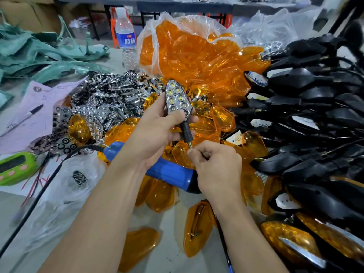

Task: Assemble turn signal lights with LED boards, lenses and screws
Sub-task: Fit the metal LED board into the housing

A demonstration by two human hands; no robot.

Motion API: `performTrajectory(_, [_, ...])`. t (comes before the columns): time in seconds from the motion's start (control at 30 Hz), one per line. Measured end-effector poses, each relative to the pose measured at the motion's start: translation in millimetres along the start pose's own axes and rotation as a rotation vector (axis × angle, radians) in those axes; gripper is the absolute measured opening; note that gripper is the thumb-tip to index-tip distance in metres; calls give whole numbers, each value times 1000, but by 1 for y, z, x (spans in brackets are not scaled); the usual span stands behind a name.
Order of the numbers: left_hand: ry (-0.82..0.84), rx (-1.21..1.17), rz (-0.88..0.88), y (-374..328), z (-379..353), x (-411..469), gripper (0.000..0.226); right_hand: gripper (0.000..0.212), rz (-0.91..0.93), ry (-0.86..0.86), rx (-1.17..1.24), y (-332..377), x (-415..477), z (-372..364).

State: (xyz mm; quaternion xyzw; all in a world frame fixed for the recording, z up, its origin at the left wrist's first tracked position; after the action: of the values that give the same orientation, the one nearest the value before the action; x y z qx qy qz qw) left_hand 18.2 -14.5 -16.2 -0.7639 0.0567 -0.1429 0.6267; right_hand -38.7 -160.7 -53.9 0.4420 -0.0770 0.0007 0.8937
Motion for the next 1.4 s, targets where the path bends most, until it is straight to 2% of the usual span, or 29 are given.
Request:
performTrajectory(0.33, [18,45,-20,-3,-3,-1,48,18,-76,-6,117,-1,-3,0])
performTrajectory(0.6, [-12,54,-30,-4,-2,-1,47,19,-17,2,108,1,-3,-2])
performTrajectory(0.73, [16,11,-26,-5,-4,-2,42,20,-12,-55,122,1,-7,-2])
performTrajectory(0.83, [1,13,-37,-6,-6,-2,42,19,15,-86,84,4,-10,-1])
performTrajectory(1.07, [-104,71,-50,-1,-4,-2,46,12,80,-11,-57,9,-6,4])
performTrajectory(1.17, [-104,50,-44,0,-3,-1,47,20,52,-5,-106,6,-5,4])
performTrajectory(1.23, [-109,50,-46,1,-2,-1,41,25,30,-13,-84,5,-5,3])
performTrajectory(1.4, [-135,39,-33,0,-1,-2,20,23,21,-46,-63,7,-6,0])
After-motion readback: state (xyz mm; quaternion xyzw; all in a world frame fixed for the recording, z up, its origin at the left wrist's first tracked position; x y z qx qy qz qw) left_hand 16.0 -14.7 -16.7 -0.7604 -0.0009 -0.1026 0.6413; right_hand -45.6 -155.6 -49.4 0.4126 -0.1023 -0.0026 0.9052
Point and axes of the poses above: each hand's wrist, its own x-axis towards the middle knuckle, its own z-axis out of the back of the hand, y = z × x, the point moved 2 cm from there along x, towards the middle knuckle, and after that the axes turned 7 degrees about y, right-handed, at the moved point
